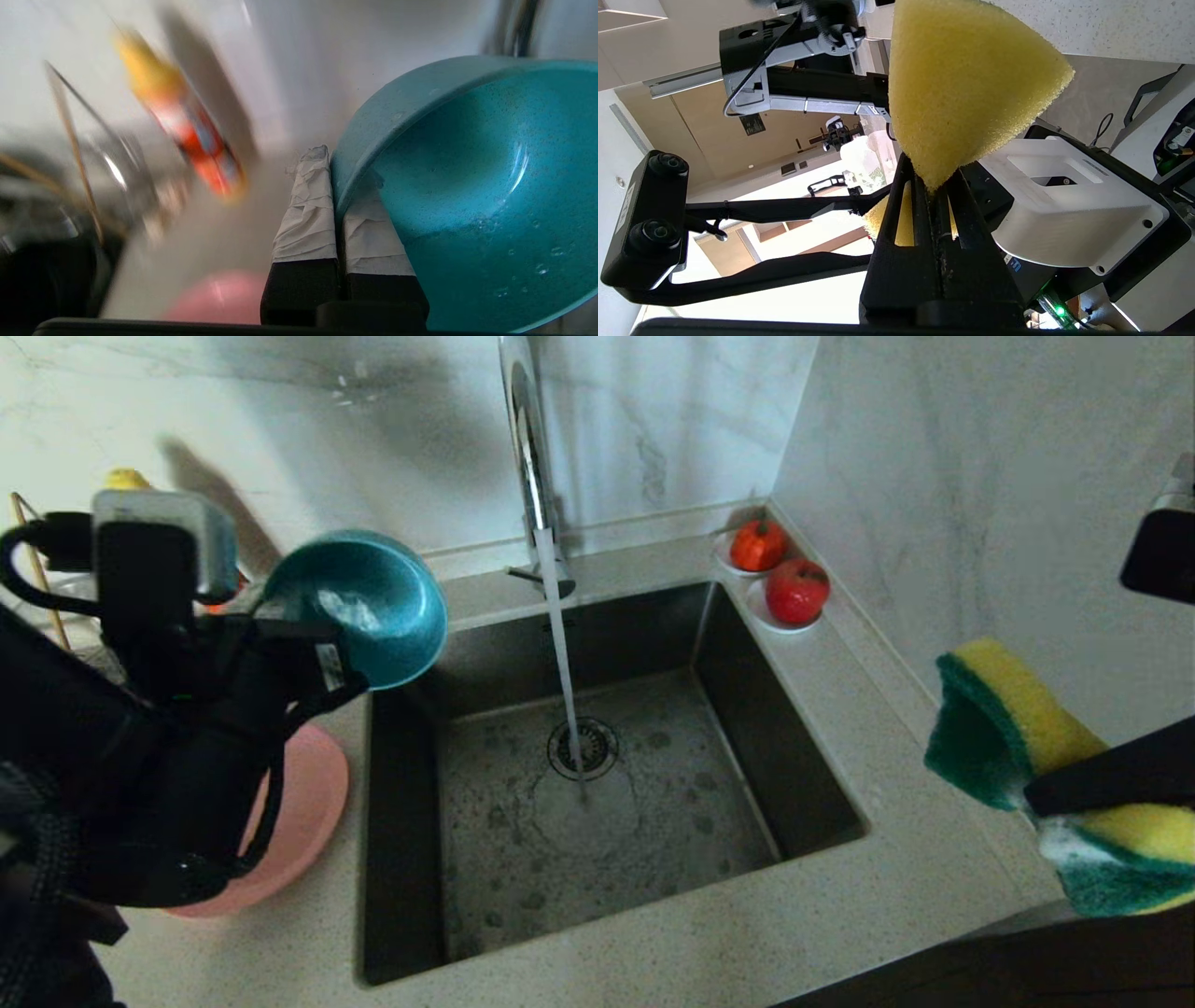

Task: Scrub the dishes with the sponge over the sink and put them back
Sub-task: Place the bowl on the table

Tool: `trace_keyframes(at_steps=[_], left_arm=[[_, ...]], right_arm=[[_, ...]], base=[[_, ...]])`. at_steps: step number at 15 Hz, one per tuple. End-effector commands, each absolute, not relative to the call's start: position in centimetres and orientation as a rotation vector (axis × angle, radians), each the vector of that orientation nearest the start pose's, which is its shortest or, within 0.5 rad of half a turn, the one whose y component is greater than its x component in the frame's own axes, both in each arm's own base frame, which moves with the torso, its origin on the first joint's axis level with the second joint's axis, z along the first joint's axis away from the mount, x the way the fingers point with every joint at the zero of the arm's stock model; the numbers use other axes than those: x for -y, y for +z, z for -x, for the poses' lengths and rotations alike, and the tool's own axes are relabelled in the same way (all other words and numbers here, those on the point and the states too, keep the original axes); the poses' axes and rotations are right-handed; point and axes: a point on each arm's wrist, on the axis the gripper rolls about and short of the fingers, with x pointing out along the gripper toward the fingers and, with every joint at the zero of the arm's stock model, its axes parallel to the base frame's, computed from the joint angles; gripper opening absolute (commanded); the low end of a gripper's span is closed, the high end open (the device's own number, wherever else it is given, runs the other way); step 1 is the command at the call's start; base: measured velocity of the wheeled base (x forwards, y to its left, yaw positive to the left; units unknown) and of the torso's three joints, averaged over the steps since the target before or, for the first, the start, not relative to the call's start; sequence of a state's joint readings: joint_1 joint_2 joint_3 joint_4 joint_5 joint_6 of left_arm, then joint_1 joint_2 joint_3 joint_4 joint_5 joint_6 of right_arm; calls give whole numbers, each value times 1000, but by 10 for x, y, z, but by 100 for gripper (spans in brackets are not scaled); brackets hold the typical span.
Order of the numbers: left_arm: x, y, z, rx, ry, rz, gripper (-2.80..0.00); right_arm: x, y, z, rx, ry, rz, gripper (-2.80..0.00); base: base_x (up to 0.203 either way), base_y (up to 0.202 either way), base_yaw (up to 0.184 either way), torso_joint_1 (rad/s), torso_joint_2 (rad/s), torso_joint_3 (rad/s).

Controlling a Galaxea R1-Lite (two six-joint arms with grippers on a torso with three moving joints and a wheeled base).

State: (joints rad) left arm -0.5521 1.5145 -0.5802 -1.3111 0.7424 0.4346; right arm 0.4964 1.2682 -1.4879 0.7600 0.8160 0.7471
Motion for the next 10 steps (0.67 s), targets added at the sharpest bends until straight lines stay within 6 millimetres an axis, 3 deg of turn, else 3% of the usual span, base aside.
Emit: trace_keyframes(at_steps=[1, 5, 10], left_arm=[[116, 220, -217, 111, 237, -247, -280], [106, 222, -201, -91, 181, -261, -280], [79, 261, -153, -321, 70, -143, -280]], right_arm=[[-83, 350, -118, -1025, 1012, -713, -280], [-80, 348, -120, -1019, 991, -720, -280], [-77, 340, -123, -1023, 965, -712, -280]], base=[[0, 0, 0, 0, 0, 0], [0, 0, 0, 0, 0, 0], [0, 0, 0, 0, 0, 0]])
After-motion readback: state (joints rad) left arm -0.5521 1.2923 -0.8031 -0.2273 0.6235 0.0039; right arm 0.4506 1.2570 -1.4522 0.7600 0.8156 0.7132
